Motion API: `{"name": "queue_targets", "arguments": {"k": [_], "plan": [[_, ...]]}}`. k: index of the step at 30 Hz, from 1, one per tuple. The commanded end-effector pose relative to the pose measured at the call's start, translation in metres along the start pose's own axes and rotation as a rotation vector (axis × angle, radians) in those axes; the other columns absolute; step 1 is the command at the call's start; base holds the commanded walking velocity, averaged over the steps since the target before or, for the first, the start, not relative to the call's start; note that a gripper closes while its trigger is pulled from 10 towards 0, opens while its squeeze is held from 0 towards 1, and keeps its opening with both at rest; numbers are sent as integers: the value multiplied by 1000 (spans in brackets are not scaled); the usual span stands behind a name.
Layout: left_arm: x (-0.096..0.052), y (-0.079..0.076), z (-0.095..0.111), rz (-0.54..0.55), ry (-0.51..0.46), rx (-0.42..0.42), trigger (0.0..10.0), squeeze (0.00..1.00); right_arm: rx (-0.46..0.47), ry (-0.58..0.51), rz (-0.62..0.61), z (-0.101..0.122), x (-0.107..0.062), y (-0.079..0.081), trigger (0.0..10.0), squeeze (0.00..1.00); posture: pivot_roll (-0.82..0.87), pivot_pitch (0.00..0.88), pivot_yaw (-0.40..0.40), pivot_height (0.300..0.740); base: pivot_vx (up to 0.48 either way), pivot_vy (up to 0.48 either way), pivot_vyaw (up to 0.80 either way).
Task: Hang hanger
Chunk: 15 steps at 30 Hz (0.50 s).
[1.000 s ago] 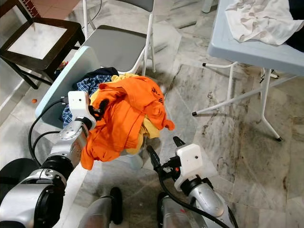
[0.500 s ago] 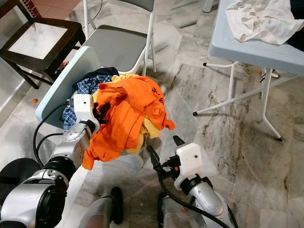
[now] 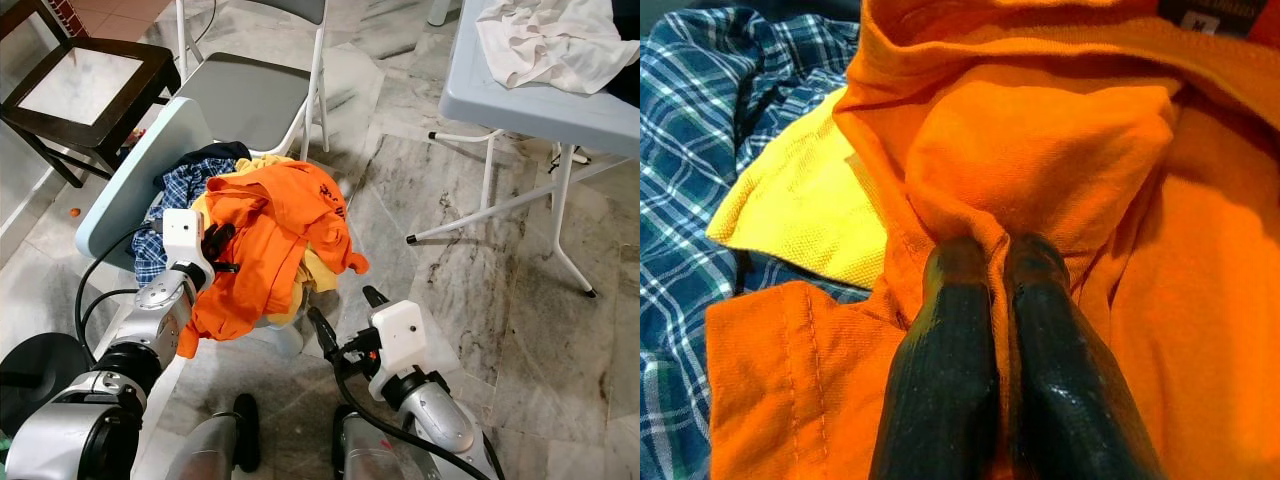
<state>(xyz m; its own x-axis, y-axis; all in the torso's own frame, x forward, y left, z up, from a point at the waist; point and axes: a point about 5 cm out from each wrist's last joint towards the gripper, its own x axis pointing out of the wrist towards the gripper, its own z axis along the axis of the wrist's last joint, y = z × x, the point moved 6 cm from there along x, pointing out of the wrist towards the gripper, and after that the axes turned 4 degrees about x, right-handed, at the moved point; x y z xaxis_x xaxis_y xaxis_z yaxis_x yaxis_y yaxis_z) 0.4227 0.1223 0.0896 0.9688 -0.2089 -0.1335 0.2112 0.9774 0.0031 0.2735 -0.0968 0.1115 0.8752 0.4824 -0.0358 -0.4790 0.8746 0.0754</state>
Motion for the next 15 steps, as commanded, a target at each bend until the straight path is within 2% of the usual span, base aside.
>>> {"name": "queue_targets", "arguments": {"k": [1, 3, 6, 8, 9, 12, 15], "plan": [[-6, -6, -17, -36, 40, 45, 0, 0, 15, 18, 9, -5, -2, 2, 10000, 0, -145, 291, 55, 740, 0, 0, 0], [-10, -11, -14, -65, 20, 97, 0, 0, 12, 19, 10, -5, -2, 1, 10000, 0, -144, 290, 55, 740, 0, 0, 0], [-14, -13, -16, -81, 18, 120, 0, 0, 11, 20, 8, -5, -2, 1, 10000, 0, -144, 292, 57, 740, 0, 0, 0], [-30, -15, -27, -99, 39, 137, 0, 0, 8, 22, 2, -5, -3, -1, 10000, 0, -144, 291, 53, 740, 0, 0, 0], [-30, -15, -27, -99, 39, 137, 0, 0, 8, 22, 2, -5, -3, -1, 10000, 0, -144, 291, 53, 740, 0, 0, 0], [-48, -20, -36, -114, 60, 158, 0, 0, 5, 24, 3, -5, -3, -2, 10000, 0, -135, 287, 51, 740, 0, 0, 0], [-56, -19, -41, -113, 75, 173, 0, 0, 5, 25, 6, -5, -2, -2, 10000, 0, -130, 286, 49, 740, 0, 0, 0]]}}
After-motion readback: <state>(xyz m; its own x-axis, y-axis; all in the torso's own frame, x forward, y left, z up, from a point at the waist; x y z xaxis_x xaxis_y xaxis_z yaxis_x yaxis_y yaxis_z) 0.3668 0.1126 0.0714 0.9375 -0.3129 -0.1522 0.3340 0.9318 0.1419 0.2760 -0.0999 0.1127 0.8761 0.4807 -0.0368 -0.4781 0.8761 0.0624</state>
